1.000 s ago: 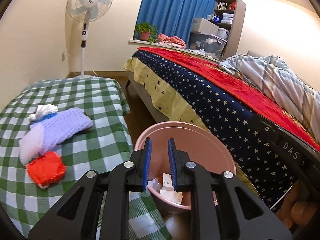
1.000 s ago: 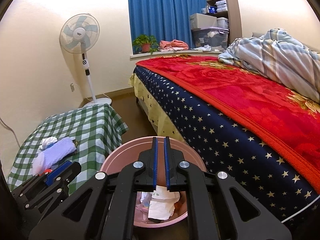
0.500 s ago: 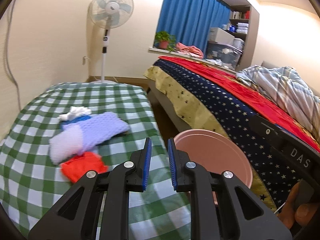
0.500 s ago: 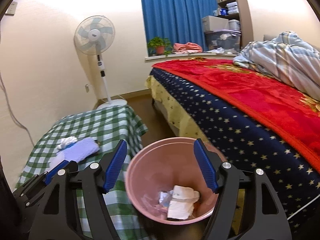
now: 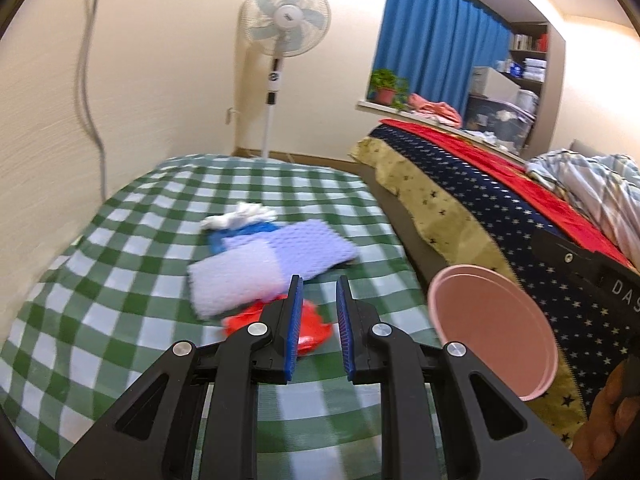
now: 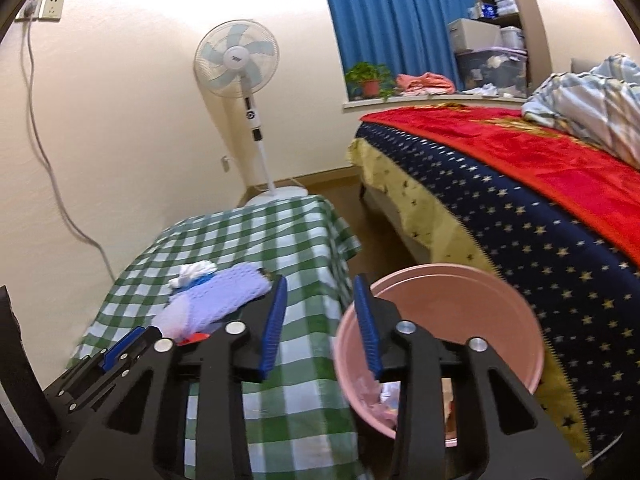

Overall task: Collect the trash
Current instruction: 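Move both grippers back over the checked bed toward the foam nets, then grasp the white bubble-wrap sheet with the left gripper while the right gripper grasps the lavender foam net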

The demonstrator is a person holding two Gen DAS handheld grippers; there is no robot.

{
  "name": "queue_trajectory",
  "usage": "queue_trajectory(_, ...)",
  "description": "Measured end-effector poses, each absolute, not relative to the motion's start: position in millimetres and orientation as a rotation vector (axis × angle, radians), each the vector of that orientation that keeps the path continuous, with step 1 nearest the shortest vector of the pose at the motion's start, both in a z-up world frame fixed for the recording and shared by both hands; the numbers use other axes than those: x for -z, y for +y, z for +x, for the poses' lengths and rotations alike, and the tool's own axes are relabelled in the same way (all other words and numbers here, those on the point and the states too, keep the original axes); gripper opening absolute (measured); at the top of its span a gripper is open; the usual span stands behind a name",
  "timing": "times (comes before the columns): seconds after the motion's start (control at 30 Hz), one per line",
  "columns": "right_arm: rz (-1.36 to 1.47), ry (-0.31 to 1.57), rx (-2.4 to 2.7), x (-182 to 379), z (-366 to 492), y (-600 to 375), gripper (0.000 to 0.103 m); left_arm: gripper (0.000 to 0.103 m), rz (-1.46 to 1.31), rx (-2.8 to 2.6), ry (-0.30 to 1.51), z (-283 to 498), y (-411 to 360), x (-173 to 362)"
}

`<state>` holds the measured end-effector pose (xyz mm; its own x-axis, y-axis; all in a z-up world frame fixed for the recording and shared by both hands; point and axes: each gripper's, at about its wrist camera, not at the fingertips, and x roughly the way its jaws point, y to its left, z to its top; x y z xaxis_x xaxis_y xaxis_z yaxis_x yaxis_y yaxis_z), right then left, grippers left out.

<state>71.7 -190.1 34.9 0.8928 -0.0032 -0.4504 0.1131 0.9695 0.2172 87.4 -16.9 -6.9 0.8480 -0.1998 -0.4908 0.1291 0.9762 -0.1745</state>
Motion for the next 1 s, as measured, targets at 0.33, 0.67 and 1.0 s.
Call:
queue_trajectory(0.33, 0.285, 0.493, -0.013, -18.7, 101.9, -173.3, 0.031, 0.017, -0.190, 0.051, 0.574, 105.9, 23.9, 23.6)
queue_trajectory(0.67, 0.327, 0.529, -0.067, -1.3, 130.0, -170.6, 0.030, 0.039, -0.134, 0.095, 0.588, 126.8, 4.3, 31.4)
queue_trajectory(1.0, 0.397, 0.597, -0.147, 22.5, 159.1, -172.7, 0.032, 0.045, -0.084, 0.065, 0.668, 153.6, -7.0, 44.8)
